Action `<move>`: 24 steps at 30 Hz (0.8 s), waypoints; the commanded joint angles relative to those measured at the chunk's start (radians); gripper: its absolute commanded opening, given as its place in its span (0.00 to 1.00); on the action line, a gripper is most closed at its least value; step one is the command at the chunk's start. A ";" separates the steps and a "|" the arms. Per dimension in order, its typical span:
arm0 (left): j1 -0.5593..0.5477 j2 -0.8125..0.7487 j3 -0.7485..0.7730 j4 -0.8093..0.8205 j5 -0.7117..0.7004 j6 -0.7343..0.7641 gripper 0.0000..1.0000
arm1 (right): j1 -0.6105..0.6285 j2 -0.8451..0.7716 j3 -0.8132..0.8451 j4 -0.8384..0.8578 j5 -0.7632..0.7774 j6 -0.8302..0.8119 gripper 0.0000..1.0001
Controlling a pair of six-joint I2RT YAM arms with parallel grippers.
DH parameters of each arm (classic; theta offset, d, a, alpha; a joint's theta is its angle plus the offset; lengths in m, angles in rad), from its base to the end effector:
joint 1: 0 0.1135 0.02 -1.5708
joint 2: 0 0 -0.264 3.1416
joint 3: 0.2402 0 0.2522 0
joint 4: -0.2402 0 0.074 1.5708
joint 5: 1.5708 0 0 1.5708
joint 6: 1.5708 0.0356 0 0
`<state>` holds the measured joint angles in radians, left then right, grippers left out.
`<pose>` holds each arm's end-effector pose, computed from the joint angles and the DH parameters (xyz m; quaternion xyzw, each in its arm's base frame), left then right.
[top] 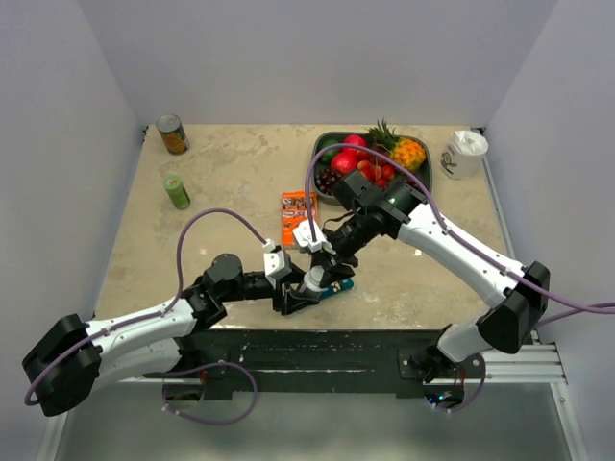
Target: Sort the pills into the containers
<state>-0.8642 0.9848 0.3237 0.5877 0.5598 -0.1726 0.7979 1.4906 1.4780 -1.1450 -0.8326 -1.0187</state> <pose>0.1207 -0.1705 0.2228 0.4156 0.5986 -0.4999 0.4680 0.1794 0.2216 0.3438 -0.7568 0.4852 0.3727 0.2301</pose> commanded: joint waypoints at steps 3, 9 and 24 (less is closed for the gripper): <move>0.007 -0.072 0.038 0.167 -0.086 -0.028 0.00 | 0.014 -0.021 -0.068 0.109 0.029 0.175 0.43; 0.005 -0.078 0.005 0.257 -0.115 -0.068 0.00 | 0.012 0.003 -0.079 0.152 -0.036 0.276 0.44; 0.007 -0.072 -0.006 0.158 -0.268 0.013 0.00 | 0.001 0.023 -0.101 0.300 0.067 0.591 0.63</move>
<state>-0.8642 0.9211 0.2771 0.5850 0.3534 -0.1967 0.7921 1.4956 1.3827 -0.8444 -0.7597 -0.5110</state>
